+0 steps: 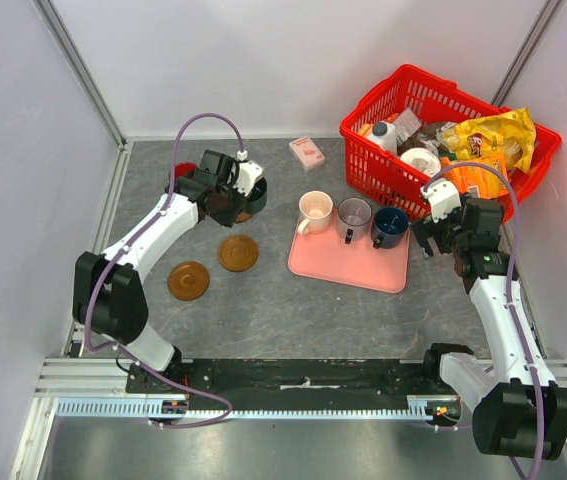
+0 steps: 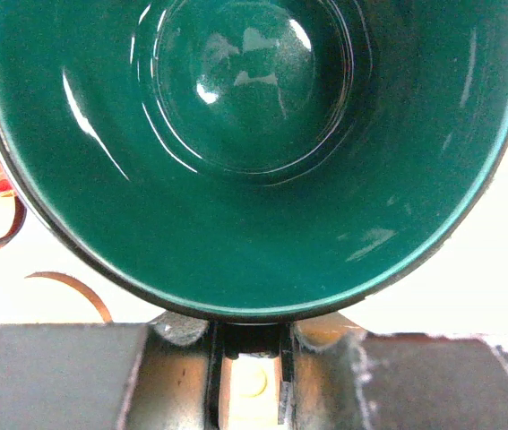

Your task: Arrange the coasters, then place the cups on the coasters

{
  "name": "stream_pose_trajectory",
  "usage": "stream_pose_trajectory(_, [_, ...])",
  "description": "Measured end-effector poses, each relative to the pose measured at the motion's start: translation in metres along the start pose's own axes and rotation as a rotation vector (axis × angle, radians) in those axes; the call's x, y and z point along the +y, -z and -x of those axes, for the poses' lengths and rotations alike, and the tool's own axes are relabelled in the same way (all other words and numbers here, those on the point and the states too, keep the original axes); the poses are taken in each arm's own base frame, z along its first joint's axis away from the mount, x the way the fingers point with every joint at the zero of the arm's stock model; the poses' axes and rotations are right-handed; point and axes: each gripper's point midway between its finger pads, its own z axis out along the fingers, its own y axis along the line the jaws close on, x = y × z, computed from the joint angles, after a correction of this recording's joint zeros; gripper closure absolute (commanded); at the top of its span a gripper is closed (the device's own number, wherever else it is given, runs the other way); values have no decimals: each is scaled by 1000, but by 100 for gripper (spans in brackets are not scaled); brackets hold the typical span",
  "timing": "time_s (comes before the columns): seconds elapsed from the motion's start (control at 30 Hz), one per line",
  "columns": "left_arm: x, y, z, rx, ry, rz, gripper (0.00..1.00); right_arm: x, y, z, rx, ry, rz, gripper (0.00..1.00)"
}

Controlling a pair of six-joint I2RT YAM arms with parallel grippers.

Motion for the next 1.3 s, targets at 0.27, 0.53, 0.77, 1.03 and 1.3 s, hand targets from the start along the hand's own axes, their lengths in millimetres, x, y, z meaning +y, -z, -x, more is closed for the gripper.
stream_pose_trajectory(0.27, [-1, -5, -4, 18, 0, -5, 98, 0, 0, 0, -1, 0, 2, 2])
stream_pose_trajectory(0.53, [6, -20, -13, 87, 27, -27, 98, -1, 0, -1, 0, -5, -2, 2])
stream_pose_trajectory(0.77, [33, -33, -11, 105, 89, -18, 98, -1, 0, -1, -1, -8, 3, 2])
stream_pose_trajectory(1.03, [47, -33, -23, 115, 137, -23, 98, -3, 0, -3, 4, -14, 2, 2])
stream_pose_trajectory(1.3, [58, 38, -104, 138, 240, 12, 98, 0, 0, -6, 11, -23, 14, 2])
